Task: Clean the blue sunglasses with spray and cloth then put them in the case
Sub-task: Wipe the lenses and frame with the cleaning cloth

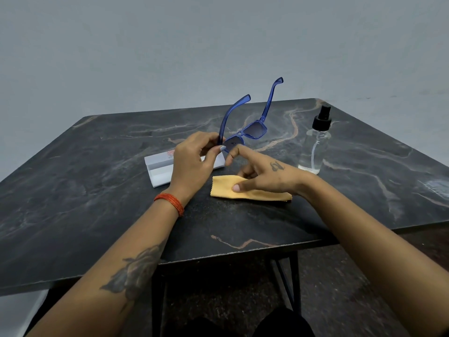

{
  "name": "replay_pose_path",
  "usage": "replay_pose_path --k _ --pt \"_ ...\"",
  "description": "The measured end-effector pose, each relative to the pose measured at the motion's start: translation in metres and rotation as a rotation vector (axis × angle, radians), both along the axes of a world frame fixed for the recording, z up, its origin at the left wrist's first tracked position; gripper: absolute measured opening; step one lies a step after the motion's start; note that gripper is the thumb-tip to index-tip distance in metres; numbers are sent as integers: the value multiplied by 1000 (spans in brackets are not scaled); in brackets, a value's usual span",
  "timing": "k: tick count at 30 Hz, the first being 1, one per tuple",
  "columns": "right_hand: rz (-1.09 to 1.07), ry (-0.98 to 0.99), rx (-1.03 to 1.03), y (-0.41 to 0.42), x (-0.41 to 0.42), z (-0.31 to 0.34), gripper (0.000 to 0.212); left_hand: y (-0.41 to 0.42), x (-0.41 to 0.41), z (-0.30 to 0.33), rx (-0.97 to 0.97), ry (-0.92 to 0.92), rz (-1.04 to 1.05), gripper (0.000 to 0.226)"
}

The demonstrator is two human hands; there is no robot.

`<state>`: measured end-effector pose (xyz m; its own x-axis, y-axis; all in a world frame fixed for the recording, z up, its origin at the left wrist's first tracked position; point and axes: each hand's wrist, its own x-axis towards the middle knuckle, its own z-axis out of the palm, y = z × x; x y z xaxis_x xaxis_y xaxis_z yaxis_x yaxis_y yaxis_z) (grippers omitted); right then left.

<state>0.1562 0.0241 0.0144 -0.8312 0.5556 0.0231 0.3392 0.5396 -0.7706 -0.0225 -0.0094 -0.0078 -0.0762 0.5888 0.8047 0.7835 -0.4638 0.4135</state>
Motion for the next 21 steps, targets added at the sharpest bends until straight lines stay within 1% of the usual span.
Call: replay_pose_path --k 2,3,6,8,10,12,14,15,17,20,21 --pt "45 24 -8 1 2 2 44 1 0 1 0 4 5 17" --pt "57 26 -2 2 3 4 44 1 0 2 4 3 5 16" --pt "71 2 -12 5 7 5 32 0 1 2 4 -11 -2 16" --pt "60 1 -20 6 10 1 29 0 0 2 4 -18 1 16" --pt "57 -22 -58 6 13 -1 33 -1 0 2 3 -16 5 17" --pt "79 -82 -75 8 17 0 45 -1 0 2 0 -17 -1 17" --pt "85 -128 -50 9 19 2 55 -1 0 1 -1 -18 -3 17" --pt "77 -130 -38 9 20 3 57 -1 0 2 0 -17 -4 17" --pt "51 -114 18 6 19 4 54 -1 0 2 2 -15 -4 17" --pt "2 -45 177 2 17 0 44 -1 1 2 4 -8 4 16" --pt "-19 -20 197 0 16 -2 40 -1 1 2 4 -6 5 16"
